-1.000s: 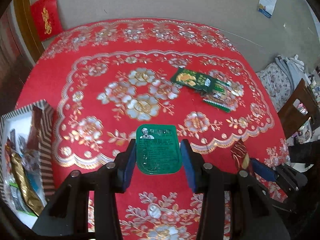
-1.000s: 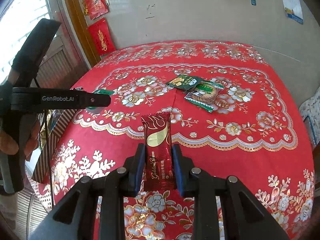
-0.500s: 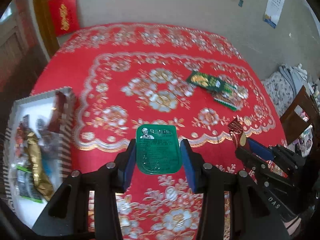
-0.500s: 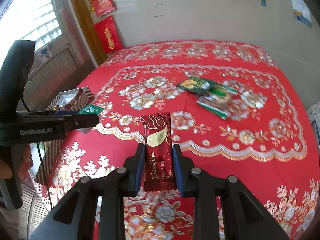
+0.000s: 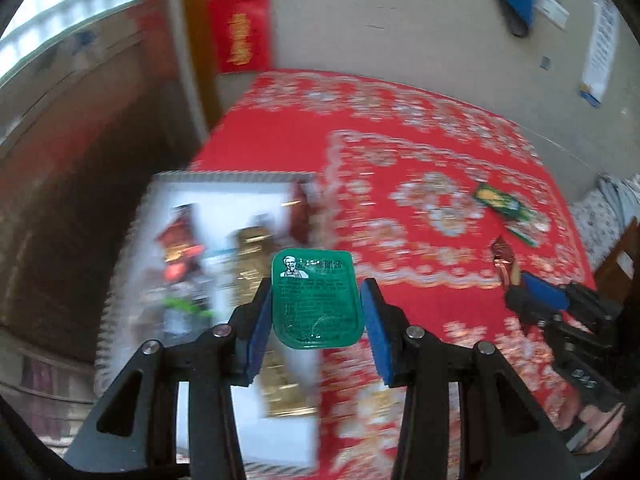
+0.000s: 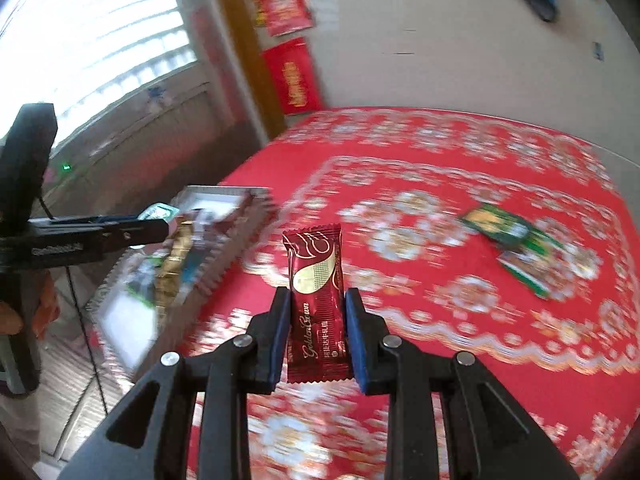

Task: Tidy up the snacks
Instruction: 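Carry the green packet in the left tool and red stick packet in the right tool to the tray, then open both tools to drop the green packet and red stick packet into the tray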

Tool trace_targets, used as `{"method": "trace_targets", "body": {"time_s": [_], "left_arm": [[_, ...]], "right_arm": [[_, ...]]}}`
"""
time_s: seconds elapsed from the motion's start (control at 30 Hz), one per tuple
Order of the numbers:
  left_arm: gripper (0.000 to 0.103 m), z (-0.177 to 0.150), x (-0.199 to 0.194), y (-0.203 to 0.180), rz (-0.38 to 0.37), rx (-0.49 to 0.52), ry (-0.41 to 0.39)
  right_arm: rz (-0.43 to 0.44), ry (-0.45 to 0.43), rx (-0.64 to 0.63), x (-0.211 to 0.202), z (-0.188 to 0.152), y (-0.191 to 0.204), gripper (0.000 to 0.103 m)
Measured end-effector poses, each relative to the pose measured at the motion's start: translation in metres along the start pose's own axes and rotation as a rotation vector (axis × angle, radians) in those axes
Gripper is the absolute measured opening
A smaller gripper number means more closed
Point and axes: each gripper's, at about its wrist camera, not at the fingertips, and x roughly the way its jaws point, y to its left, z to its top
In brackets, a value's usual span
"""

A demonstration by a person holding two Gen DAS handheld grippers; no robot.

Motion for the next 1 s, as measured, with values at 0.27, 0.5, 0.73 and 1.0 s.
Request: {"method": "trace_targets", "body": {"time_s": [0.27,0.5,0.73,1.0], "left_arm": [[0.045,-0.009,0.02,0.077,0.086,-0.101,0.021],[0.045,-0.026,0.035,0.104,0.071,-0.142,0.059],[0.045,-0.035,0.051,0.107,0.075,-0.155,0.09],[0.045,-0.032,0.067,0.112,0.085,-0.185,0.1]], "right_arm": [[0.136,0.061,-0.103,0.065,0.027,0.082,0.026],[0.11,0.114,-0.183,0.115,0.05,0.123,0.027],[0.069,0.14,-0.207,0.158,0.074,0.139,0.027],[0.06,0.178,-0.183,0.189,0.068,0.128,0.03]]}}
